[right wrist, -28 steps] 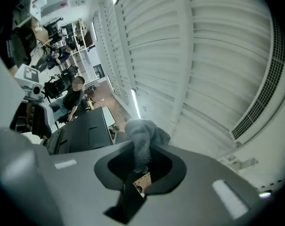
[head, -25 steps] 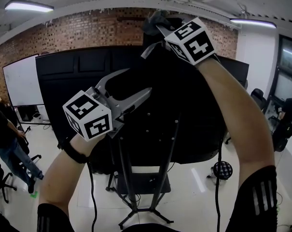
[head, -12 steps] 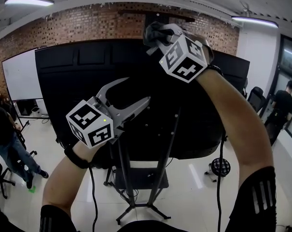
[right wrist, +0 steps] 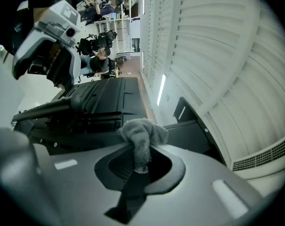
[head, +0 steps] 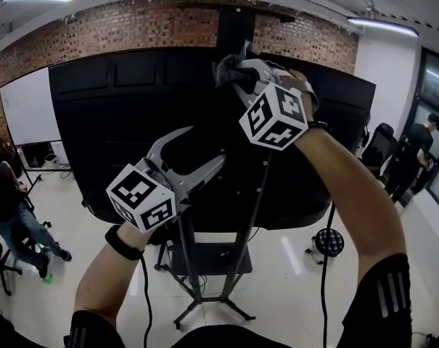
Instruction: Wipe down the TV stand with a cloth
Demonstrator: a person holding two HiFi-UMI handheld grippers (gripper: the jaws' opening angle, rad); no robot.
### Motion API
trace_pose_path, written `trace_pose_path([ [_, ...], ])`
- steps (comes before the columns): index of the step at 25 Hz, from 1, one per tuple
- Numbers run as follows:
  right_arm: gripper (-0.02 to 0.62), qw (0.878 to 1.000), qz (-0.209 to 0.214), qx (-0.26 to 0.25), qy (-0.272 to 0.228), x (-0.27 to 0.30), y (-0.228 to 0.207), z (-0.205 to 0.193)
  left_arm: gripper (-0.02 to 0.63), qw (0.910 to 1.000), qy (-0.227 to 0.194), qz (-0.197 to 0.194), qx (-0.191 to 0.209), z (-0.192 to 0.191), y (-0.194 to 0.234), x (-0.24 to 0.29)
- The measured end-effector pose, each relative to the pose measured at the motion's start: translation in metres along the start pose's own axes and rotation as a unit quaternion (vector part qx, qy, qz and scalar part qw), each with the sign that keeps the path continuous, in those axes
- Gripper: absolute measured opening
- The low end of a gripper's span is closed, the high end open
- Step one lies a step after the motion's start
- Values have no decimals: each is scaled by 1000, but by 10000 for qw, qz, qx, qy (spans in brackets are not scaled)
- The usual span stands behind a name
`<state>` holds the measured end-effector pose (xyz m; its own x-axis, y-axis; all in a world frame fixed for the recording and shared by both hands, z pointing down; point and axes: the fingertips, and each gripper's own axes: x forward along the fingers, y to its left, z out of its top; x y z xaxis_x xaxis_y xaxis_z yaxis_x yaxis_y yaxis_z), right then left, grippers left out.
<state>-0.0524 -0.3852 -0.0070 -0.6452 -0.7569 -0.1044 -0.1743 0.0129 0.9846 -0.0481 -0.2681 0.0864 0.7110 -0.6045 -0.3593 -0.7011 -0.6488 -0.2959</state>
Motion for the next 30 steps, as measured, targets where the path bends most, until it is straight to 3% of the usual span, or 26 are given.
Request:
trace_pose_path([
  [8, 40, 9958, 378, -802, 214, -5, 66, -8, 331, 9998, 141, 86, -64, -26, -12, -11],
  [16, 40, 9912, 733, -958, 536, -11, 124, -17, 331, 9992, 309, 193, -160, -60, -13, -27],
  [24, 40, 9815, 1026, -1373, 852, -19, 180, -26, 331, 9982, 440, 267, -311, -89, -19, -41],
  [30, 40, 9726, 1021, -1876, 914, -20, 217, -30, 331, 9971, 550, 305, -432, -108, -25, -51],
])
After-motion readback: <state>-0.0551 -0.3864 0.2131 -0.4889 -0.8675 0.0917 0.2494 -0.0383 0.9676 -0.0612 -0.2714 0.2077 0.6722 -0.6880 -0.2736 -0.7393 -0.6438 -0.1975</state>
